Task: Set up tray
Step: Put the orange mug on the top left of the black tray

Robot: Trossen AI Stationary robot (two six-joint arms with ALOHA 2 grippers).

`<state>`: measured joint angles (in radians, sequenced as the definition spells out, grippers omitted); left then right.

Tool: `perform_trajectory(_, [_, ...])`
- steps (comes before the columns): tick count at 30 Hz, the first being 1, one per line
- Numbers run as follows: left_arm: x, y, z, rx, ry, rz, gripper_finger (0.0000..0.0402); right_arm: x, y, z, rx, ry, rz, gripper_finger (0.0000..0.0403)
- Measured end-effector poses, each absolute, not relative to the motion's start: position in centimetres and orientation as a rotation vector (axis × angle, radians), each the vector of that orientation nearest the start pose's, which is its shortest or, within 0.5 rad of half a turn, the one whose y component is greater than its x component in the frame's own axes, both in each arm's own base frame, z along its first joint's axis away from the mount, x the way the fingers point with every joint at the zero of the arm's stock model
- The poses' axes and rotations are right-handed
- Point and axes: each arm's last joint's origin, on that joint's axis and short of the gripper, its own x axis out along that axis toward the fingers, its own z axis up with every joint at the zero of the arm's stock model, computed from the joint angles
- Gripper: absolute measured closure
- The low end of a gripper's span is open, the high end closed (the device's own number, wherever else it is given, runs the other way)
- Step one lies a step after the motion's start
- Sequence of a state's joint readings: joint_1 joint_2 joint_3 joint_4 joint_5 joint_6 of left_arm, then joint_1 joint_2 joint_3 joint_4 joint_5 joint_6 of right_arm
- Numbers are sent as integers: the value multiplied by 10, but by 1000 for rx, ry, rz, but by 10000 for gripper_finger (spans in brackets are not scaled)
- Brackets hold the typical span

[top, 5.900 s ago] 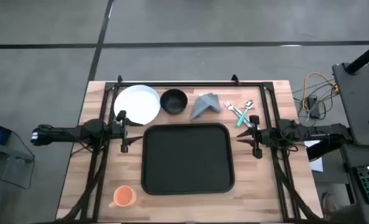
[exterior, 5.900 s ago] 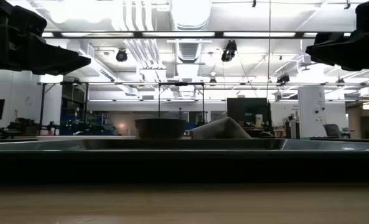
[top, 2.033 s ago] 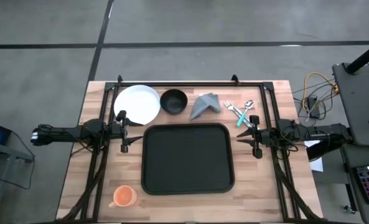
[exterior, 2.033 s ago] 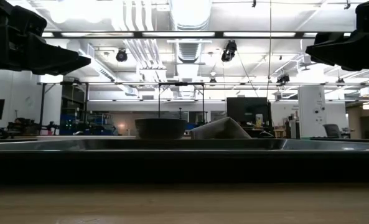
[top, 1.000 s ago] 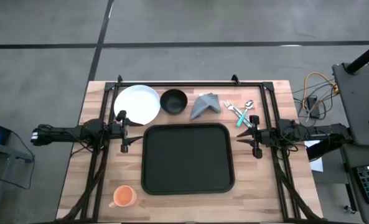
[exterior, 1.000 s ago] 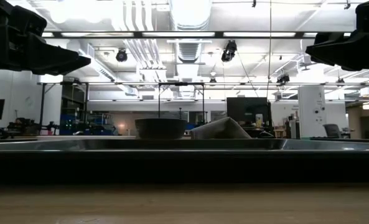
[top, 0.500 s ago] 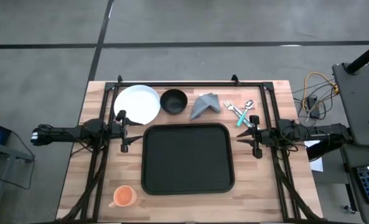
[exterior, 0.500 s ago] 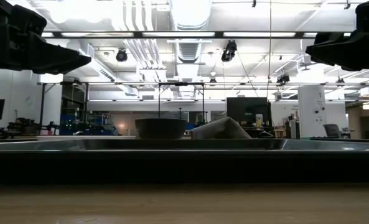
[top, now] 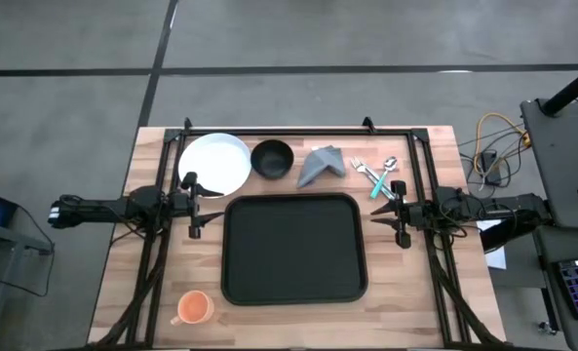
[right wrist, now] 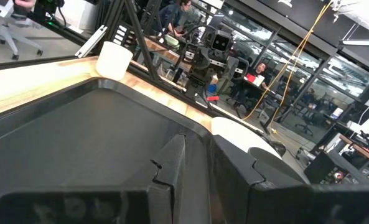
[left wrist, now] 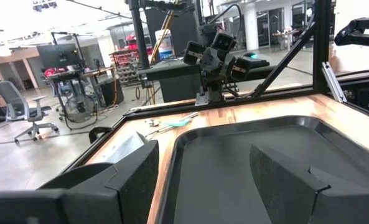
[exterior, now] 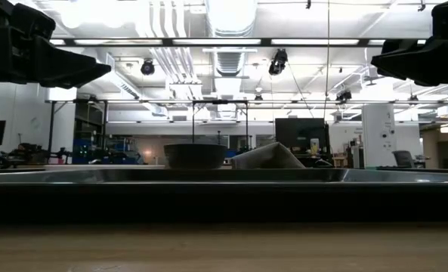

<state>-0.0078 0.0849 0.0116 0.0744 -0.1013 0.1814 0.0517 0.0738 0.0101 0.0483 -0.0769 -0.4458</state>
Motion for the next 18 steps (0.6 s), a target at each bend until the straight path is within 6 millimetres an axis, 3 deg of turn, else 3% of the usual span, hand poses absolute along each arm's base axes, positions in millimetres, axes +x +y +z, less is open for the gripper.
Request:
perform_trajectory(11, [102,2,178,176,-90,98,171,101,8,166,-445,-14,131,335])
perform_trajectory(18, [98,1,199,176,-146,75,171,101,7,166,-445,-14,130,335])
